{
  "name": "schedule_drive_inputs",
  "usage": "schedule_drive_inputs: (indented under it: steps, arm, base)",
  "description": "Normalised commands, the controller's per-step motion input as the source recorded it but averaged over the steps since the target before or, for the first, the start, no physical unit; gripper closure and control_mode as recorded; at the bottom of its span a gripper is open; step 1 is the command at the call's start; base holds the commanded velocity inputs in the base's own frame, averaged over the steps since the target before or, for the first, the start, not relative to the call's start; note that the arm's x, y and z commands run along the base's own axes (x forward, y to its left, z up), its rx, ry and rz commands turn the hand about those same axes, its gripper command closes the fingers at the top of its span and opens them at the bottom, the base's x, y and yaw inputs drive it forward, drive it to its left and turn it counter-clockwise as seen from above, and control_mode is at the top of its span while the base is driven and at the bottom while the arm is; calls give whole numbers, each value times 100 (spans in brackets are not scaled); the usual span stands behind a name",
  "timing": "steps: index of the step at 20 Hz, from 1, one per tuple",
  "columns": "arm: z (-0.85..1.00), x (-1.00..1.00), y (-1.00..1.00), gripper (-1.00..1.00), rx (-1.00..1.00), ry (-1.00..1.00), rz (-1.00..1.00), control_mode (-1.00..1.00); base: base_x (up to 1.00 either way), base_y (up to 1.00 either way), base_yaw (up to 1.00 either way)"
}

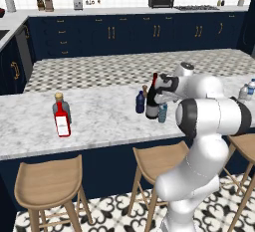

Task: Move the plastic bottles in the middle to the plastics group, and the glass bottles in the middle to the glass group.

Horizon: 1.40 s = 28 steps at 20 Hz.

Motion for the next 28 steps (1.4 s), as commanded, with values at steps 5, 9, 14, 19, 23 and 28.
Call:
schedule_drive_inputs:
  steps: [5, 9, 14, 19, 23, 28]
  arm:
    - [-27, 9, 0, -100, 0, -4, 0, -100]
    - [-19, 10, 0, -100, 0, -2, 0, -100]
    - [-8, 16, 0, -100, 0, -3, 0, -100]
    - [-7, 10, 0, -100, 0, -3, 0, -100]
    - [-9, 0, 0, -100, 0, -1, 0, -100]
    - [-7, 0, 0, -100, 1, -5, 0, -100]
  base:
    - [0, 0, 0]
    - [0, 0, 0]
    - [0, 0, 0]
    - [0, 0, 0]
    - [0, 0, 0]
    - [0, 0, 0]
